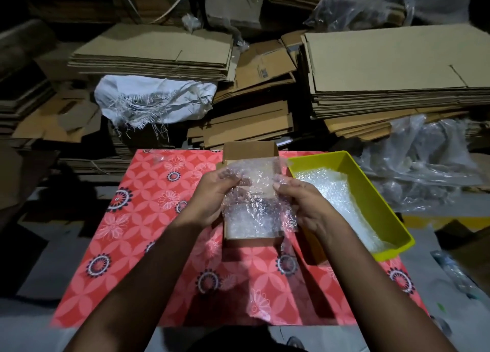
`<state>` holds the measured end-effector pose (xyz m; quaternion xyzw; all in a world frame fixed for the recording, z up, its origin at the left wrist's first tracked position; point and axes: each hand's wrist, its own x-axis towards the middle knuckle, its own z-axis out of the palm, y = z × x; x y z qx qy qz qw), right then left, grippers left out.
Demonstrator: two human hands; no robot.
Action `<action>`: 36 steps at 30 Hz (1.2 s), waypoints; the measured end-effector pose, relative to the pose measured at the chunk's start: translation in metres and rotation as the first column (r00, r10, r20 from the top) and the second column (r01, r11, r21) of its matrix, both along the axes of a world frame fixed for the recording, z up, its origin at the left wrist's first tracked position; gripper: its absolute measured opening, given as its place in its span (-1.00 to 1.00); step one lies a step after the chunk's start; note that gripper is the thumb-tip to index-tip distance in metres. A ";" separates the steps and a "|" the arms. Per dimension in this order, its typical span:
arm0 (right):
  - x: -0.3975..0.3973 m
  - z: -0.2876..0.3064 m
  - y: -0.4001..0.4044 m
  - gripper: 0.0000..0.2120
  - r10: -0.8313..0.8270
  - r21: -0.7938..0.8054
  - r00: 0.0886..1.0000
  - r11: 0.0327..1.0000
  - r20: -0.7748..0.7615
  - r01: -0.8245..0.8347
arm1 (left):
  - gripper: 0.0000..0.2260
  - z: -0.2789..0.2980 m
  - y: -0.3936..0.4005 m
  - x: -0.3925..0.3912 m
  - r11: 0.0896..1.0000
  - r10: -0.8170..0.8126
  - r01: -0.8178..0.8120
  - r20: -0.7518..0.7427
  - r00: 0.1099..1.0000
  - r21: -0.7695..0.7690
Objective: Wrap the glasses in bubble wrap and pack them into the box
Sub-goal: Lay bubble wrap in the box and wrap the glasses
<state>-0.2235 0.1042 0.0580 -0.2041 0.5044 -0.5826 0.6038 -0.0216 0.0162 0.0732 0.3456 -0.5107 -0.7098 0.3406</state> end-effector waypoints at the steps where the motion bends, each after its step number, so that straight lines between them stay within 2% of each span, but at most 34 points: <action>1: -0.004 -0.001 -0.002 -0.54 -0.018 -0.018 0.999 1.000 0.026 0.018 | -0.85 0.000 -0.001 0.003 0.999 0.043 -0.043 0.011 0.999 -0.025; 3: -0.008 0.000 -0.003 -0.50 -0.008 -0.026 0.999 1.000 0.054 0.010 | -0.82 0.000 -0.005 0.009 0.992 0.119 -0.117 0.034 0.992 -0.053; 7: -0.001 0.006 -0.004 -0.68 0.171 0.040 0.972 0.983 0.161 -0.180 | -0.84 0.001 -0.007 0.015 0.989 0.143 -0.140 0.070 0.987 -0.049; 10: 0.007 0.016 -0.008 -0.70 0.179 0.048 0.984 0.983 0.003 -0.179 | -0.82 0.002 -0.009 0.018 0.988 0.154 -0.150 0.093 0.984 -0.048; 13: 0.005 0.023 -0.008 -0.78 0.028 -0.100 0.981 0.994 -0.193 -0.048 | -0.82 0.007 -0.008 0.024 0.986 0.164 -0.159 0.096 0.982 -0.060; 15: 0.002 0.028 -0.006 -0.73 0.055 -0.204 0.961 0.973 -0.269 -0.113 | -0.82 0.012 -0.007 0.026 0.982 0.174 -0.167 0.092 0.980 -0.087; 17: 0.000 0.033 -0.004 -0.74 0.111 -0.239 0.916 0.947 -0.386 -0.215 | -0.81 0.016 -0.006 0.027 0.978 0.172 -0.159 0.087 0.981 -0.135; 19: -0.003 0.035 -0.004 -0.74 0.079 -0.272 0.887 0.936 -0.456 -0.223 | -0.72 0.020 -0.007 0.030 0.969 0.160 -0.138 0.096 0.982 -0.204; 25: -0.010 0.038 -0.006 -0.55 0.041 -0.337 0.930 0.925 -0.366 -0.173 | -0.47 0.038 -0.006 0.033 0.938 0.102 -0.083 0.037 0.994 -0.336; 28: -0.011 0.036 -0.010 -0.52 0.033 -0.383 0.936 0.907 -0.350 -0.175 | -0.74 0.035 -0.012 0.031 0.980 0.048 -0.063 -0.084 0.995 -0.188; 29: -0.013 0.036 -0.012 -0.52 0.028 -0.394 0.939 0.903 -0.342 -0.171 | -0.76 0.034 -0.011 0.029 0.993 0.024 -0.039 -0.131 0.991 -0.110; 31: -0.017 0.036 -0.016 -0.54 0.014 -0.405 0.930 0.898 -0.366 -0.173 | -0.65 0.030 -0.006 0.026 0.999 -0.009 0.017 -0.167 0.986 0.043; 32: -0.018 0.036 -0.016 -0.56 0.005 -0.412 0.923 0.894 -0.384 -0.176 | -0.63 0.027 -0.003 0.024 0.998 -0.028 0.037 -0.138 0.990 0.059; 34: -0.019 0.038 -0.017 -0.61 -0.003 -0.414 0.921 0.894 -0.390 -0.173 | -0.75 0.025 0.006 0.018 0.997 -0.058 0.057 -0.006 0.998 -0.049; 36: -0.020 0.036 -0.017 -0.72 -0.005 -0.397 0.954 0.910 -0.298 -0.119 | -0.86 0.024 0.011 0.012 0.989 -0.002 0.012 0.073 0.997 -0.148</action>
